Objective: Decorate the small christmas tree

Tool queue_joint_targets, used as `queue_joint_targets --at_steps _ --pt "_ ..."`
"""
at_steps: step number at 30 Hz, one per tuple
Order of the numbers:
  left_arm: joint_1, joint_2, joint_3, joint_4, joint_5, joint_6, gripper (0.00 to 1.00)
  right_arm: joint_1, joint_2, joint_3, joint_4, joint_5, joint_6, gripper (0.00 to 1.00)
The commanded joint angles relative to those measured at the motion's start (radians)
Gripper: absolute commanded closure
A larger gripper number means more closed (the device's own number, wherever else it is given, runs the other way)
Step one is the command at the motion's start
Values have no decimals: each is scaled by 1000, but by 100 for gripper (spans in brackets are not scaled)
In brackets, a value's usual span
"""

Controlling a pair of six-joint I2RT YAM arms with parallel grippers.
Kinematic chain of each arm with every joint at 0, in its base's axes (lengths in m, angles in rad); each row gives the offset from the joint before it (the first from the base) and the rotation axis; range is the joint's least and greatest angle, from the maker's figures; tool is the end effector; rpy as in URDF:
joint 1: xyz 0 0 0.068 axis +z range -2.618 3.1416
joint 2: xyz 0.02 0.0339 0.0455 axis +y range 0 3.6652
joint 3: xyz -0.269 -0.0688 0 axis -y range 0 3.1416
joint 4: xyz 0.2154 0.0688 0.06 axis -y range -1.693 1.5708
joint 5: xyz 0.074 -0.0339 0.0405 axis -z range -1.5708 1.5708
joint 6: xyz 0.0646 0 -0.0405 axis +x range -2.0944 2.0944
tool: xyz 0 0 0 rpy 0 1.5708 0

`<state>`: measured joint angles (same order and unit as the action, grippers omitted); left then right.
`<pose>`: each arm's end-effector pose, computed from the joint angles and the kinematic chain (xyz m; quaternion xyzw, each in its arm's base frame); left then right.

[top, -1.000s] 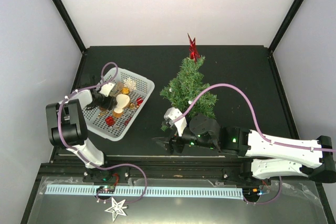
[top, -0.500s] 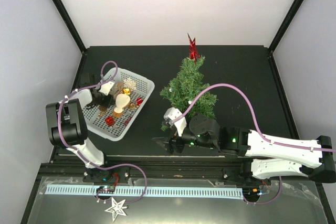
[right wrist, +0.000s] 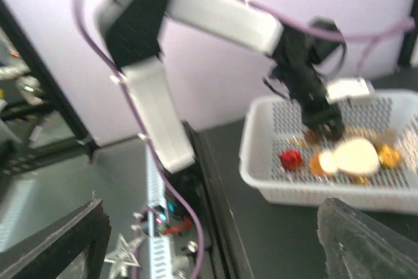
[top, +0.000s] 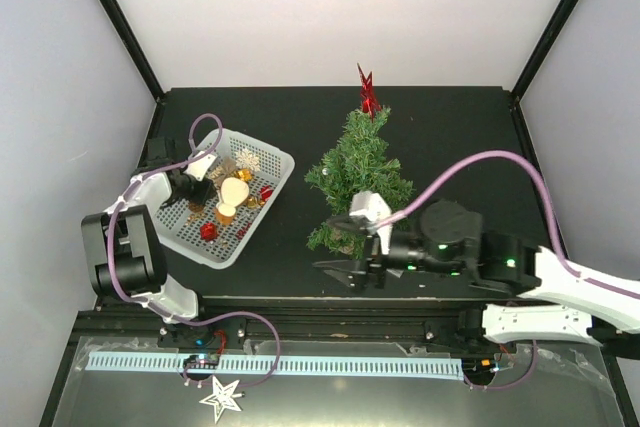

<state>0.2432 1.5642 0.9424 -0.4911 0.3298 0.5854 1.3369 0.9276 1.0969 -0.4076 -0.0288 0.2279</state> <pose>0.2846 0.0490 0.1846 0.2003 0.9403 -0.0562 0.2693 0.0435 0.1906 0.3915 -0.4214 0.6636 0.4437 0.4303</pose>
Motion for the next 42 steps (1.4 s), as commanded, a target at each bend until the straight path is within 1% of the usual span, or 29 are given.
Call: queue_joint_targets --at_steps 1,3,5,6,7,9,10,12,15,17,18,20,22,24,27,28,29,31,36,42 --pt "9 -42 26 -64 35 31 72 -19 -60 97 -69 -219 -43 12" --pt "10 -53 24 -70 45 29 72 -19 -61 120 -97 -283 -39 12" --pt "10 -63 23 -78 54 27 72 -20 -78 128 -120 -299 -29 11" --pt "11 -69 22 -84 58 27 72 -20 -94 125 -128 -286 -29 11" --pt "10 -75 22 -91 62 26 72 -22 -118 116 -135 -235 -25 11" --pt "10 -94 22 -104 71 26 72 -32 -192 76 -125 -102 -13 11" --pt "10 -106 21 -107 76 26 72 -39 -242 44 -100 0 -3 11" --pt "11 -129 23 -117 84 26 72 -42 -347 -20 -36 185 24 10" --pt "11 -160 34 -138 102 22 72 -41 -478 -115 66 396 48 7" --pt "11 -173 48 -154 114 17 72 -41 -485 -125 45 546 54 7" --pt "10 -179 58 -164 122 14 72 -42 -464 -113 6 629 67 7" --pt "10 -192 80 -189 142 7 72 -43 -391 -78 -83 794 97 6" --pt "11 -208 101 -215 167 2 72 -74 -314 -45 -160 887 139 5" --pt "9 -229 123 -248 213 -3 72 -169 -253 -29 -212 865 203 5" --pt "8 -254 174 -314 295 -10 72 -370 -235 -68 -229 702 289 5" --pt "7 -264 194 -336 335 -13 72 -464 -231 -84 -234 639 319 5" --pt "5 -275 211 -356 372 -11 72 -528 -228 -100 -236 578 344 5" --pt "-4 -323 237 -376 429 -20 72 -611 -230 -135 -229 488 371 5" --pt "-50 -389 280 -374 562 -73 72 -668 -254 -182 -223 508 395 5" --pt "-202 -382 354 -379 675 -132 72 -707 -240 -230 -193 439 419 5"
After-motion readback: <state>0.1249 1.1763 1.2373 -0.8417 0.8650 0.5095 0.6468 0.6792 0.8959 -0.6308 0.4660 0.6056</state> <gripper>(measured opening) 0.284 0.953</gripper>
